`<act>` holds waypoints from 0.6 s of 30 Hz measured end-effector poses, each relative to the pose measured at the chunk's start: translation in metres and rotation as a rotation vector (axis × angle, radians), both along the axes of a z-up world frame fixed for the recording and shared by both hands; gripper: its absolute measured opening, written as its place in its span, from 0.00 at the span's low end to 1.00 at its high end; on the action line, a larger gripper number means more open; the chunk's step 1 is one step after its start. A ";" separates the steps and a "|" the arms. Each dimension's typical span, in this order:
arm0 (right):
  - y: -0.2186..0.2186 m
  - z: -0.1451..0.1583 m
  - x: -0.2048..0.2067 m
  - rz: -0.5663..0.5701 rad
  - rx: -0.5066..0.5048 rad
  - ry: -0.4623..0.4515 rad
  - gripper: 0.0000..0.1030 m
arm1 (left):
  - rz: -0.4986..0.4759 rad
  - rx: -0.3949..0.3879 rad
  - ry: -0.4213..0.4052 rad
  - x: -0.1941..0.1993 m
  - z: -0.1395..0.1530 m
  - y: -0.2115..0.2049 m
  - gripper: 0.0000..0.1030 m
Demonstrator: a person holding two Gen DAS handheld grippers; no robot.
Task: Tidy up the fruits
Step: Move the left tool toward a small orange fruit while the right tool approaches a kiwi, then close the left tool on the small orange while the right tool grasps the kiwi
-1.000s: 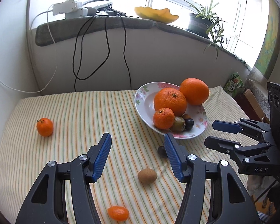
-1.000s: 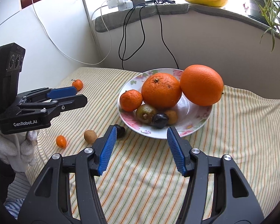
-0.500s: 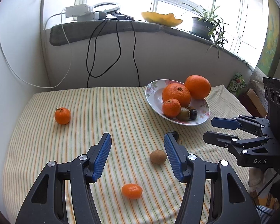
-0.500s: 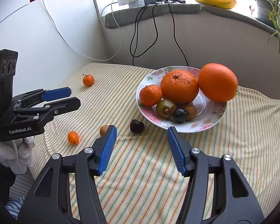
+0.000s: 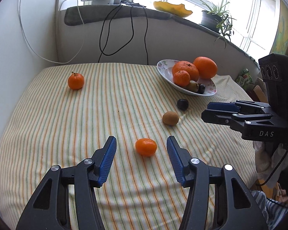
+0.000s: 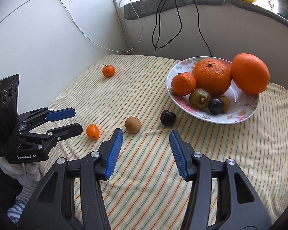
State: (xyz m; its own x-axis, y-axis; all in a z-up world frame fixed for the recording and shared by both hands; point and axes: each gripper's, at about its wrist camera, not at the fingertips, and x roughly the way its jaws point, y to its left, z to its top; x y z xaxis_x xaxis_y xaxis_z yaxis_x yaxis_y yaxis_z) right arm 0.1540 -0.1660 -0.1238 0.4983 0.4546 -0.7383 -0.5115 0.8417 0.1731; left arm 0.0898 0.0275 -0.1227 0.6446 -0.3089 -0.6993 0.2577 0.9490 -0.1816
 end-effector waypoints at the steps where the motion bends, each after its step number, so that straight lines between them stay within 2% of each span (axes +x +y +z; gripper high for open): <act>1: 0.004 -0.001 0.000 0.007 -0.008 0.000 0.48 | -0.002 -0.004 0.005 -0.001 -0.002 0.000 0.51; 5: 0.019 -0.007 0.001 0.034 -0.042 0.010 0.42 | -0.009 -0.008 0.023 -0.002 -0.009 -0.002 0.46; 10: 0.031 -0.015 0.009 0.038 -0.075 0.020 0.40 | -0.019 -0.013 0.043 0.002 -0.015 -0.004 0.40; 18: 0.043 -0.023 0.025 0.032 -0.087 0.047 0.36 | -0.018 -0.014 0.063 0.006 -0.023 -0.002 0.37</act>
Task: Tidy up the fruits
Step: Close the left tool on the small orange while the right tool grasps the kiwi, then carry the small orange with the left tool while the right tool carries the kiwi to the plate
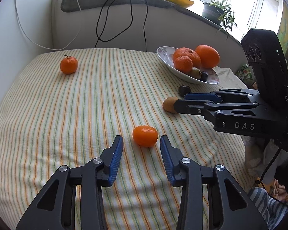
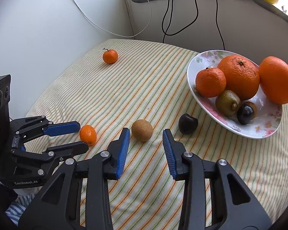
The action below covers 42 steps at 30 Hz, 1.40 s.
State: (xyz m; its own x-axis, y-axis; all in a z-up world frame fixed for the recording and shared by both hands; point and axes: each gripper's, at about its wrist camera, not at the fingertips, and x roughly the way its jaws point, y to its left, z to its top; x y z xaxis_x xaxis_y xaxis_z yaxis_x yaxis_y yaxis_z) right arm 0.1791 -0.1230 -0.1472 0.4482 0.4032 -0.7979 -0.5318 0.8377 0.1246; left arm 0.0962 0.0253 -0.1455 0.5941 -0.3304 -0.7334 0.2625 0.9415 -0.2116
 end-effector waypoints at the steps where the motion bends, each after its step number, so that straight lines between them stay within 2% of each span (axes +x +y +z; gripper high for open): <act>1: 0.002 -0.001 0.001 0.001 -0.002 0.003 0.36 | -0.002 0.001 0.001 0.000 0.000 0.000 0.37; 16: 0.012 -0.012 0.014 0.002 -0.025 0.018 0.33 | -0.010 0.047 0.009 0.005 -0.004 -0.007 0.36; 24: 0.017 -0.014 0.014 0.017 -0.034 0.020 0.26 | -0.013 0.049 0.011 0.007 -0.004 -0.005 0.32; 31: 0.018 -0.015 0.015 0.019 -0.037 0.021 0.26 | -0.021 0.056 0.007 0.007 -0.004 -0.007 0.26; 42: 0.016 -0.016 0.011 0.021 -0.036 0.018 0.26 | -0.020 0.060 0.001 0.006 -0.004 -0.008 0.26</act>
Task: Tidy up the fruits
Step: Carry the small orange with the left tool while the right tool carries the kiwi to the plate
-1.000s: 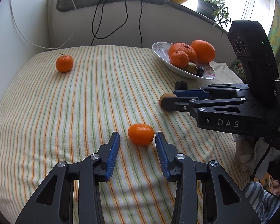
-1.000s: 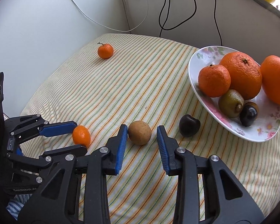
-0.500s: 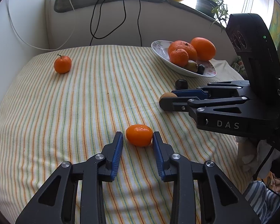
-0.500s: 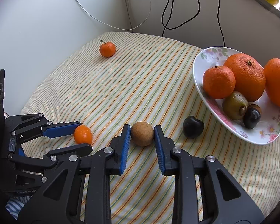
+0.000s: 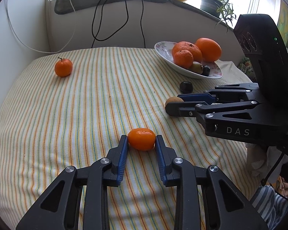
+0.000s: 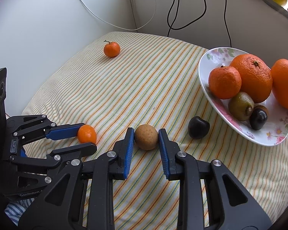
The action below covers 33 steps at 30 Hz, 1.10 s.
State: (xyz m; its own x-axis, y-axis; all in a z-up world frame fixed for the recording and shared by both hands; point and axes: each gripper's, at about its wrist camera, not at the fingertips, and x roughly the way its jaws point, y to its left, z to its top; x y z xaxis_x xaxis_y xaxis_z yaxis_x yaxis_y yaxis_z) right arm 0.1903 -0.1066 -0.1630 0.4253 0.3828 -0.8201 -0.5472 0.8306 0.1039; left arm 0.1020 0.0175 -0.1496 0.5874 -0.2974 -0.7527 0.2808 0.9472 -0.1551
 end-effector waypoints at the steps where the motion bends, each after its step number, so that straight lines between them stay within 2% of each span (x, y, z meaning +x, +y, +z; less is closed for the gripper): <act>1: -0.001 0.000 0.000 -0.001 0.002 0.000 0.26 | 0.000 0.000 0.000 0.000 0.000 0.000 0.26; 19: -0.024 0.018 -0.014 -0.025 0.068 -0.012 0.26 | 0.018 -0.028 -0.019 -0.005 0.005 0.004 0.26; 33: -0.090 0.047 -0.028 -0.139 0.140 -0.065 0.26 | -0.038 -0.050 -0.055 0.000 0.024 -0.023 0.26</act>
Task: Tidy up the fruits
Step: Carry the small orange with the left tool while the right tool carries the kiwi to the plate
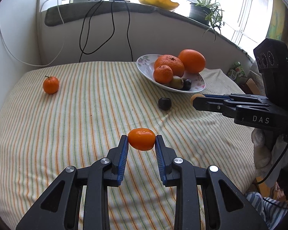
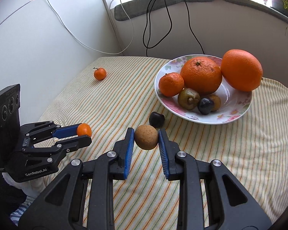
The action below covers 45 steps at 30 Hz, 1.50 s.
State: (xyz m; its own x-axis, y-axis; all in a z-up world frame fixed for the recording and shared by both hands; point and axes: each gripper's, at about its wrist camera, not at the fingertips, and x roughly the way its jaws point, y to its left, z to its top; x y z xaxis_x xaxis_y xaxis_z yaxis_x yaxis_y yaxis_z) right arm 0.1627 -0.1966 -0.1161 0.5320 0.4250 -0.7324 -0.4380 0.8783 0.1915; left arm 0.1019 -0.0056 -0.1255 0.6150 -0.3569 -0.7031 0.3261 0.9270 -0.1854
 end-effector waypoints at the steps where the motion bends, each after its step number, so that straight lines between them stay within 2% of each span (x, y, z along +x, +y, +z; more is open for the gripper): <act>1: -0.006 0.002 0.000 -0.010 0.004 -0.004 0.26 | -0.003 0.001 -0.002 0.001 0.001 -0.002 0.26; 18: -0.052 0.018 0.023 -0.106 0.020 -0.053 0.26 | -0.070 0.006 -0.039 0.026 0.016 -0.046 0.26; 30: -0.067 0.018 0.043 -0.132 0.015 -0.062 0.26 | -0.123 0.019 -0.080 0.050 0.027 -0.087 0.26; 45: -0.074 0.014 0.063 -0.146 0.014 -0.058 0.26 | -0.143 0.045 -0.108 0.078 0.031 -0.114 0.26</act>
